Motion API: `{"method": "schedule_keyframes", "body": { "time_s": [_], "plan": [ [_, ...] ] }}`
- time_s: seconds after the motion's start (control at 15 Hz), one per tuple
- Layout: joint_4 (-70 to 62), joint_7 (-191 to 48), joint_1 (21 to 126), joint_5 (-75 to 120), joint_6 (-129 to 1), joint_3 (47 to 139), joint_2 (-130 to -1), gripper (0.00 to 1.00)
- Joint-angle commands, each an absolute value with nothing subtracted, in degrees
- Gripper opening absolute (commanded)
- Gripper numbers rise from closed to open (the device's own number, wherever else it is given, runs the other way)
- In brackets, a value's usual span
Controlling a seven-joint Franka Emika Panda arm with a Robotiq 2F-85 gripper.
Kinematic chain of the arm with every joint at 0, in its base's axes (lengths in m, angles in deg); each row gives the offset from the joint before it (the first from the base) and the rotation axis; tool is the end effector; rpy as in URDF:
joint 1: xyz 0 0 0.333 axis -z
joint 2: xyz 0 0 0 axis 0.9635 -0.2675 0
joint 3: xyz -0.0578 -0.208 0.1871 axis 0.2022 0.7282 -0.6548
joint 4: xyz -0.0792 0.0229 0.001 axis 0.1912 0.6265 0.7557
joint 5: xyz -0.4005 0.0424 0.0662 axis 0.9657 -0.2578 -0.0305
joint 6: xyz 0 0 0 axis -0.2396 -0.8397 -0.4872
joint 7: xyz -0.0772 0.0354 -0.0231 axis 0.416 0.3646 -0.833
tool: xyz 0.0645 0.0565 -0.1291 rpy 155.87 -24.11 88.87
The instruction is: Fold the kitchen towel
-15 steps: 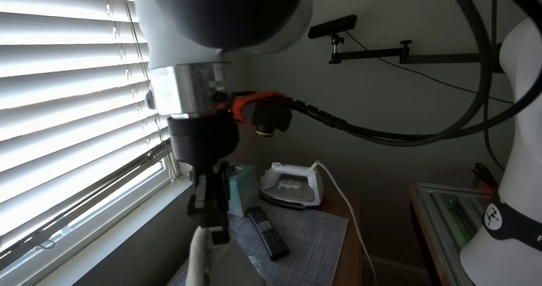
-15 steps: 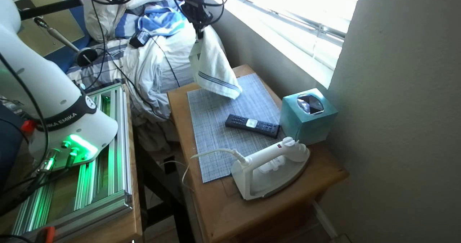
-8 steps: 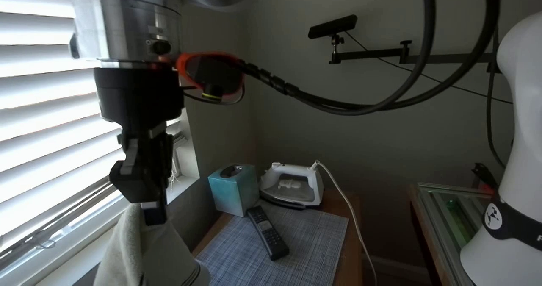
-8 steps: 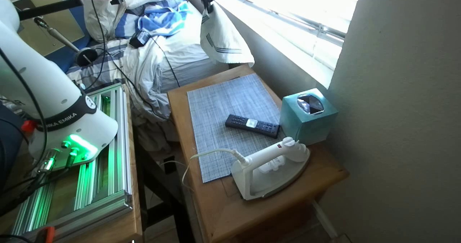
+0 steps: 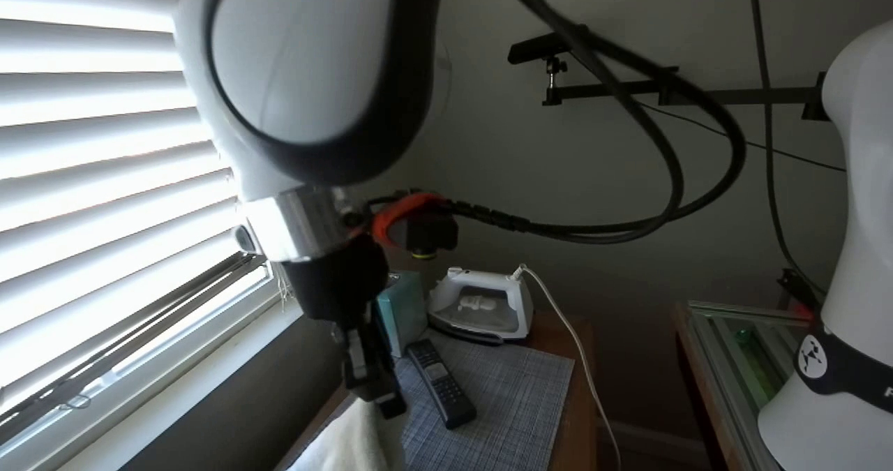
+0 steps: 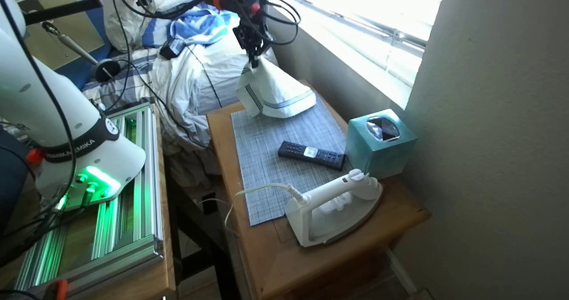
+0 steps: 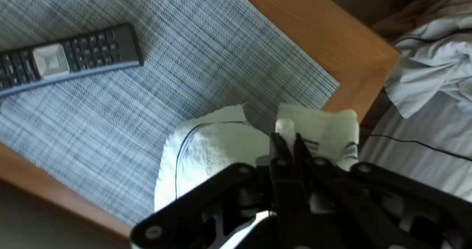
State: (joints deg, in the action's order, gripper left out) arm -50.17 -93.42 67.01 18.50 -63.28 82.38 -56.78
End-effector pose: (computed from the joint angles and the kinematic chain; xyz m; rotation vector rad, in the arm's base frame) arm 0.4482 0.1168 0.1485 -2.9758 -0.8150 0.3340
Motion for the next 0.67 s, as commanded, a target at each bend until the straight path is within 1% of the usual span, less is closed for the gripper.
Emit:
{"method": "schedule_keyframes", "body": {
  "time_s": [0.0, 0.4, 0.47, 0.53, 0.6],
  "plan": [
    [-51.45, -85.53, 67.92, 25.52, -65.08, 84.59, -61.47, 0.01],
    [-50.58, -70.18, 66.58, 36.34, -66.14, 88.99, -67.63, 0.01],
    [-50.14, -71.12, 67.25, 34.52, -65.4, 88.34, -68.64, 0.14],
    [-50.15, -73.06, 68.09, 32.2, -65.36, 87.45, -69.08, 0.32],
    [-50.35, -75.05, 68.82, 30.13, -65.36, 86.61, -69.12, 0.38]
  ]
}}
